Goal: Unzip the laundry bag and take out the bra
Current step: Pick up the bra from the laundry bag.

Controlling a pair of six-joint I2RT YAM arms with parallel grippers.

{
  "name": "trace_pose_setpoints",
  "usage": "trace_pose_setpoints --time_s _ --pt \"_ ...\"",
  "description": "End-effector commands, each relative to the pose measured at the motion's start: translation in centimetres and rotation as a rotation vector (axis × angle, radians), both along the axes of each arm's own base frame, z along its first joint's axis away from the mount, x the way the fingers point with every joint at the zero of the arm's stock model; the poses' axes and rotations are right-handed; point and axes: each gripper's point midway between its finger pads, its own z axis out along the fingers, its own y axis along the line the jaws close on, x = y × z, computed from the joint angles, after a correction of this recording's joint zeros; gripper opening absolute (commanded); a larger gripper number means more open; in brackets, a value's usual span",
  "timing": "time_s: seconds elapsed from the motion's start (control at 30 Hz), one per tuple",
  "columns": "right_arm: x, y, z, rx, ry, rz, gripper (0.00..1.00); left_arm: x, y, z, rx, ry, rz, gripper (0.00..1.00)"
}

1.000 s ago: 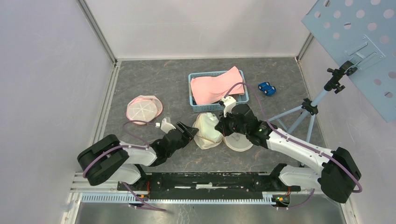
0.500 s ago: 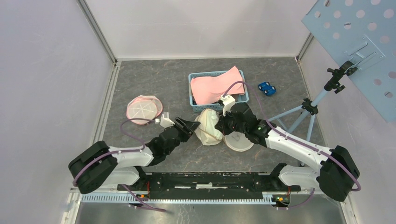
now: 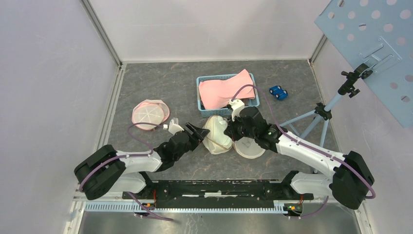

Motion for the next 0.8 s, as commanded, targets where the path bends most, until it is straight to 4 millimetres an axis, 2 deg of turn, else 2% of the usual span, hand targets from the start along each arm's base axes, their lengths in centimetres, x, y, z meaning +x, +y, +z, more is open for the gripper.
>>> trace_pose_setpoints --time_s 0.0,0.13,0.23,0.43,0.53,0.63,0.77 --pt "1.2 0.7 2.5 0.027 -0.068 -0.001 0.0 0.4 2.0 1.4 0.027 -0.025 0.075 0.8" --pt "1.2 0.7 2.5 0.023 -0.071 0.001 0.0 0.3 2.8 2.5 0.058 -0.051 0.078 0.8" --pt "1.2 0.6 2.3 0.02 -0.067 0.002 0.0 0.2 2.3 2.6 0.055 -0.049 0.055 0.8" --pt "1.1 0.7 2.3 0.02 -0.068 0.005 0.0 0.4 0.8 1.6 0.012 -0.041 0.023 0.79" --pt "1.1 0.6 2.2 0.015 -0.065 0.005 0.0 0.9 -0.6 1.7 -0.042 -0.072 -0.014 0.79" --pt "1.1 0.6 2.1 0.013 -0.062 0.008 0.0 1.3 -2.2 1.0 -0.07 -0.054 -0.055 0.78" --pt "1.1 0.6 2.2 0.014 -0.064 0.007 0.0 1.3 -2.9 0.4 -0.129 -0.043 -0.065 0.76"
